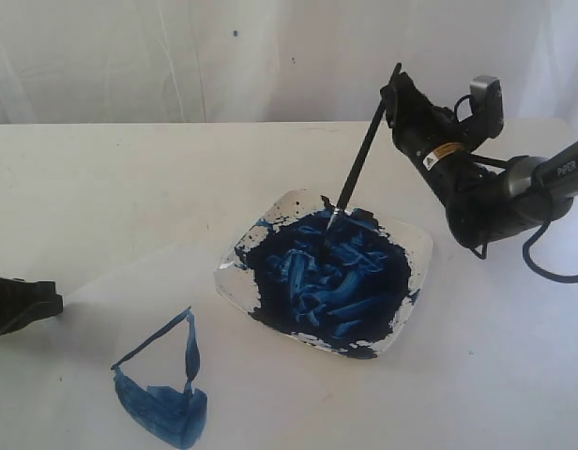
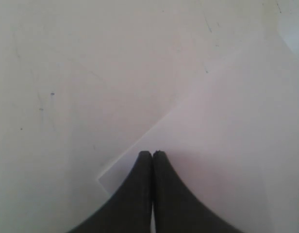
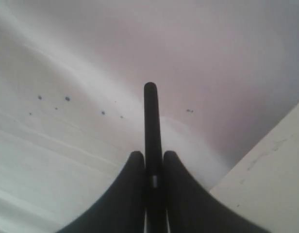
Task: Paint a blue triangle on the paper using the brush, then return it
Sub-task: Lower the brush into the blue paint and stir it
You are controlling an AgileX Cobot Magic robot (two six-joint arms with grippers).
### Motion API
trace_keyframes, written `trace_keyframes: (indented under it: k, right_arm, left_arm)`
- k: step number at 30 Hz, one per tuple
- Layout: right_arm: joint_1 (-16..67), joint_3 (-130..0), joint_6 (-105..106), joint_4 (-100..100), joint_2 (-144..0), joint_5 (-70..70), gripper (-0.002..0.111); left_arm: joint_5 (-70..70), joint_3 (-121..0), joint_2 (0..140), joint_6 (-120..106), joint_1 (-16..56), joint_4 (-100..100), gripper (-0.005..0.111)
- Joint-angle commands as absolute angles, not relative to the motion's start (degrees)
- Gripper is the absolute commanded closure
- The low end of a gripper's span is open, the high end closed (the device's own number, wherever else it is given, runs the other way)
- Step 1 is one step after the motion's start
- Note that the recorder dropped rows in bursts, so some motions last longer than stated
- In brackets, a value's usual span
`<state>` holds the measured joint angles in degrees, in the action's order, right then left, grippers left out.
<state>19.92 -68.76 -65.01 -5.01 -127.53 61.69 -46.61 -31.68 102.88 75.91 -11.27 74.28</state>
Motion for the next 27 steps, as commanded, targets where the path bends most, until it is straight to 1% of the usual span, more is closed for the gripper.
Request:
trace_keyframes:
  k: [1,7,14,22,27]
  right_arm:
    - [19.40,-68.47,-58.97,-0.55,-127.49,60.07,0.108]
    - [19.40,-68.47,-52.04,5.85,-127.49,58.76,0.108]
    - [19.40,-68.47,-47.27,10.91,-127.49,51.22,0.108]
    - [19.40,-68.47,-41.07,15.13,-127.49,50.72,0.108]
    - [19.40,-68.47,-40.68,17.12,-127.49,48.63,0.108]
  left_arm:
    - [-39.28,-31.40,103.45,75.56,-11.26,74.80,0.107]
    - [-39.28,-31.40,103.45,75.56,-11.26,74.80,0.107]
    - [-39.28,-31.40,103.45,75.56,-11.26,74.80,0.107]
    - [-39.28,-31.40,103.45,75.56,-11.26,74.80,0.107]
    - [-39.28,-31.40,103.45,75.56,-11.26,74.80,0.107]
